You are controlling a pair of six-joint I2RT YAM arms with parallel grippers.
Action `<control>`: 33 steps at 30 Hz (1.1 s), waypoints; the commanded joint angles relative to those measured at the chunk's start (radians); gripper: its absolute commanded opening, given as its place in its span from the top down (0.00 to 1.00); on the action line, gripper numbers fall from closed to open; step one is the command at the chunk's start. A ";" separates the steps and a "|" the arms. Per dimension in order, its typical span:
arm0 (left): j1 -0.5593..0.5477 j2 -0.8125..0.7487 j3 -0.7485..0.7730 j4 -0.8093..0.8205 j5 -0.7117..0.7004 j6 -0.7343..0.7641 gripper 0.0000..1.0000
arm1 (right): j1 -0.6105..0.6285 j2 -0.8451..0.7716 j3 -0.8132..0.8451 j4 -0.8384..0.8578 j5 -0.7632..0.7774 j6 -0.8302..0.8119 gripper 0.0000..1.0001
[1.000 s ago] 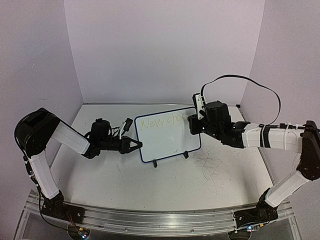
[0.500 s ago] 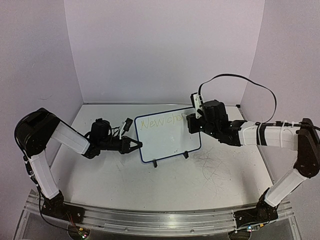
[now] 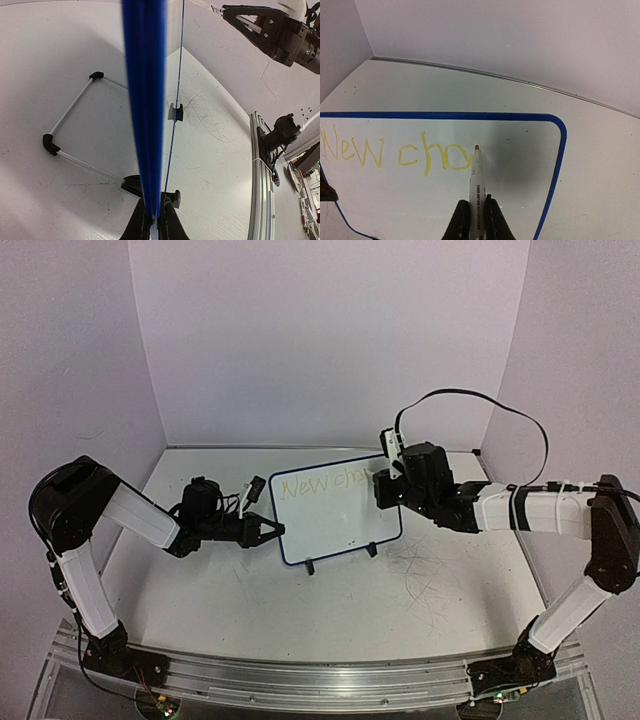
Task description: Write a sentence on the whiteboard
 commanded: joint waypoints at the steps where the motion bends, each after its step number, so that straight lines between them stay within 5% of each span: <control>1: 0.002 -0.023 0.016 -0.053 -0.062 0.038 1.00 | -0.005 0.004 0.019 0.010 0.012 0.004 1.00; 33: 0.002 -0.032 0.015 -0.058 -0.059 0.034 1.00 | 0.001 0.000 0.002 0.013 -0.001 0.028 1.00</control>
